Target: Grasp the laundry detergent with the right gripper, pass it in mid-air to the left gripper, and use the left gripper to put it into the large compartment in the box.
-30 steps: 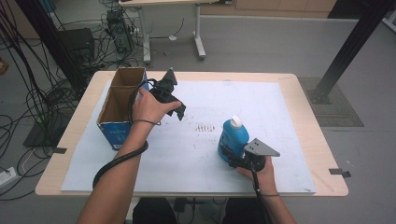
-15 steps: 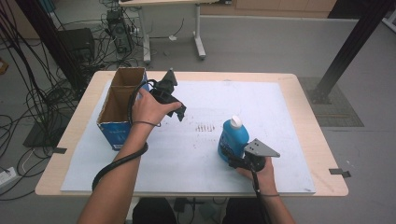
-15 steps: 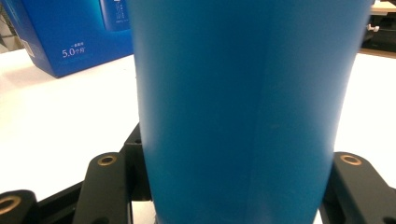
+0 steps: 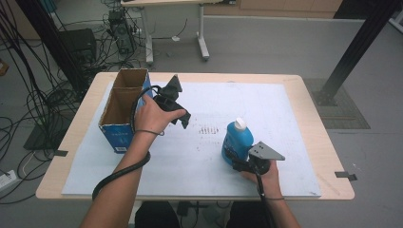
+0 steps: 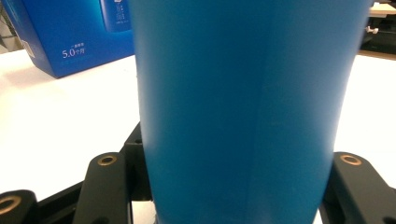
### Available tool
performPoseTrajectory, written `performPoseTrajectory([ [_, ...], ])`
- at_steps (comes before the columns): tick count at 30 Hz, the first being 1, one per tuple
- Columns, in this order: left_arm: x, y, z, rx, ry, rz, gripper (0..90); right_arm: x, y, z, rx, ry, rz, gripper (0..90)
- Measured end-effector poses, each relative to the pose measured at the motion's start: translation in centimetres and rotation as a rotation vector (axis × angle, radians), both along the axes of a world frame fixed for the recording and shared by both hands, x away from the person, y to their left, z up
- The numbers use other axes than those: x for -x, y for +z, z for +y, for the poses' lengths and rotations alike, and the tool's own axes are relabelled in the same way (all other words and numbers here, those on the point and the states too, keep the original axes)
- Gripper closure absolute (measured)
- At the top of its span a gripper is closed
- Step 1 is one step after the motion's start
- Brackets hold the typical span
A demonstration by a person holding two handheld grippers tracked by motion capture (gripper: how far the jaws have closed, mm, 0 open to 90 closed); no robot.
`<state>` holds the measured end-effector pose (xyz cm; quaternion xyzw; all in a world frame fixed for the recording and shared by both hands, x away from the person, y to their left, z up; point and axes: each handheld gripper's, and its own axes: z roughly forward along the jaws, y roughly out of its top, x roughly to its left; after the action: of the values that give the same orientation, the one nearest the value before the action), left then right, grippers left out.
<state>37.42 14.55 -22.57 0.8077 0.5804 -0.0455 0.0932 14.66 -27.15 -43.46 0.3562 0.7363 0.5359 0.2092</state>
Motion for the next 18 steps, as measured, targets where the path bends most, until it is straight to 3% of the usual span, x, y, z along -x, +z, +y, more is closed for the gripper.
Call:
performPoseTrajectory([
  [18,2.1,-0.7,0.1,0.017,0.001,-0.010,7.1,0.0,-0.1,0.0,-0.002,0.001,-0.003,41.3],
])
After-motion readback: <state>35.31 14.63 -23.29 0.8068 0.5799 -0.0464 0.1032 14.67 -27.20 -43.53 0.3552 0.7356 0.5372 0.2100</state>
